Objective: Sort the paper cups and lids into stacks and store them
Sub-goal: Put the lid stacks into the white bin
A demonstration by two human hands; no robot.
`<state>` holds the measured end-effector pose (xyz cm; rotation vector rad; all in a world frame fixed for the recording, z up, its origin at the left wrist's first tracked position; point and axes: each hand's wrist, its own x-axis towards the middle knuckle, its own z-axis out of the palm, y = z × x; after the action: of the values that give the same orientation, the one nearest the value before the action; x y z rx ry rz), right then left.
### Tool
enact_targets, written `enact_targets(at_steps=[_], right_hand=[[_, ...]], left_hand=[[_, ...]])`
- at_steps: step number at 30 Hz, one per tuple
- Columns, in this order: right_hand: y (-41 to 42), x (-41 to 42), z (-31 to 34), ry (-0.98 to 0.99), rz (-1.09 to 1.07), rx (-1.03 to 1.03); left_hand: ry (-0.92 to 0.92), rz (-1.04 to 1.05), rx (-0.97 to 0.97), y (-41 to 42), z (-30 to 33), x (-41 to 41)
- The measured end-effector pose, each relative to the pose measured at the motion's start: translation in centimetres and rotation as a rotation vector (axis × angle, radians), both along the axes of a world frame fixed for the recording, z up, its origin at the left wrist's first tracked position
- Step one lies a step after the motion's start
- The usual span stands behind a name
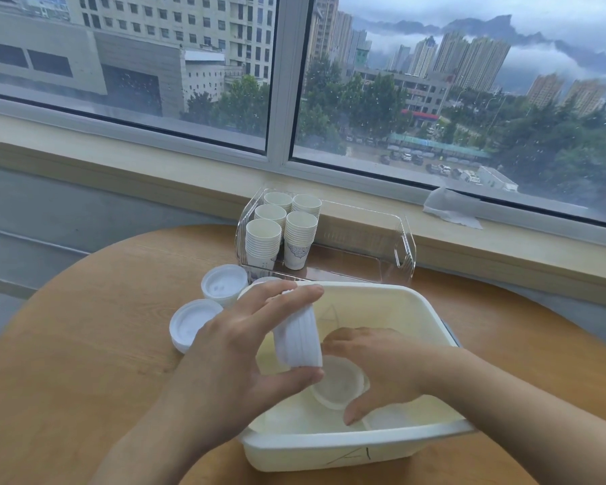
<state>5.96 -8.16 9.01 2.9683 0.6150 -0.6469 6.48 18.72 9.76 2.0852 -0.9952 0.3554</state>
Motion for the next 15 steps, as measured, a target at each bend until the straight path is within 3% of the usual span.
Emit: enact_targets(at_steps=[15], right_hand=[[1.1, -0.1, -0.4, -0.040, 0.046, -0.052]], left_hand=[[0.024, 0.003, 0.011, 0.0, -0.2, 0.3]])
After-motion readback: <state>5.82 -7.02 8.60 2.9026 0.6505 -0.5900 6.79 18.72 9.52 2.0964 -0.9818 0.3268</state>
